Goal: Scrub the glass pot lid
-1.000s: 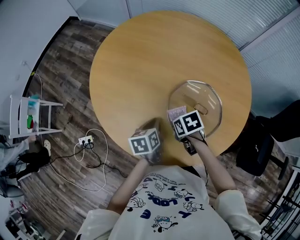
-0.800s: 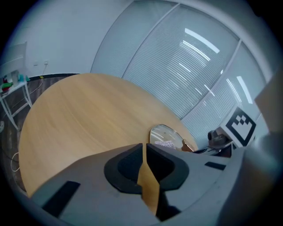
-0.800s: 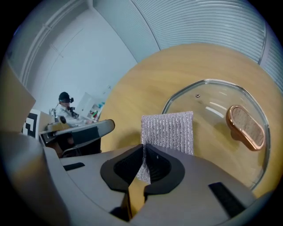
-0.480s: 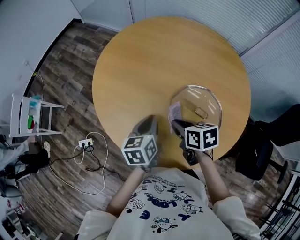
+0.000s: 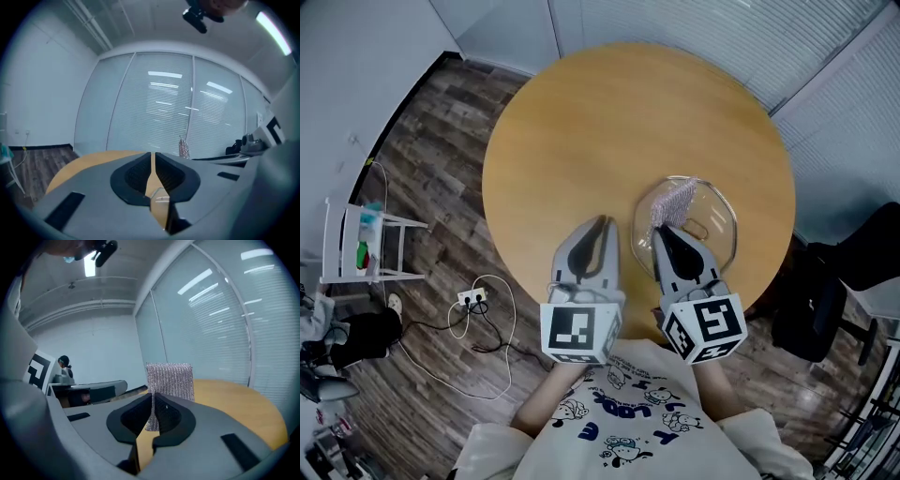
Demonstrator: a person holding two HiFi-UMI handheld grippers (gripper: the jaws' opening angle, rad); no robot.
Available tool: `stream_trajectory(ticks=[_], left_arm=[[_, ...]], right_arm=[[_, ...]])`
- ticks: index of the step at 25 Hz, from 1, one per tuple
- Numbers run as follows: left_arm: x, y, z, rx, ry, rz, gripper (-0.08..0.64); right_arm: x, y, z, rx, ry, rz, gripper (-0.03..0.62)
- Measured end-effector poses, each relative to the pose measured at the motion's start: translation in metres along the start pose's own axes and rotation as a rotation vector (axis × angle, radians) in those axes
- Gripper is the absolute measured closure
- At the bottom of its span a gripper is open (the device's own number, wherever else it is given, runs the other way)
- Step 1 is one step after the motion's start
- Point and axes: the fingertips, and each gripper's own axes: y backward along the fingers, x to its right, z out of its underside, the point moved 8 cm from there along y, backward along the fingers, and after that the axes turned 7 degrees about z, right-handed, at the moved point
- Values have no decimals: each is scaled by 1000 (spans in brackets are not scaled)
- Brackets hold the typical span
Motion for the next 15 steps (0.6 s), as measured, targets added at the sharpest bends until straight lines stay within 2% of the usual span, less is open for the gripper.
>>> stream_trajectory(ticks=[2,5,12,15], left_arm=[[9,3,-9,34,-54,-3,523],[14,5,-14,63,-93,-13,523],[20,3,-13,89,-139,-28,523],[20,3,-11,84,-135,-32,523]], right_arm=[[-2,9,-8,92,30,35,552],[-4,15,-14,169,44,65,552],[0,17,-10,201,27,100,552],[-1,17,-9,204,35,106,552]])
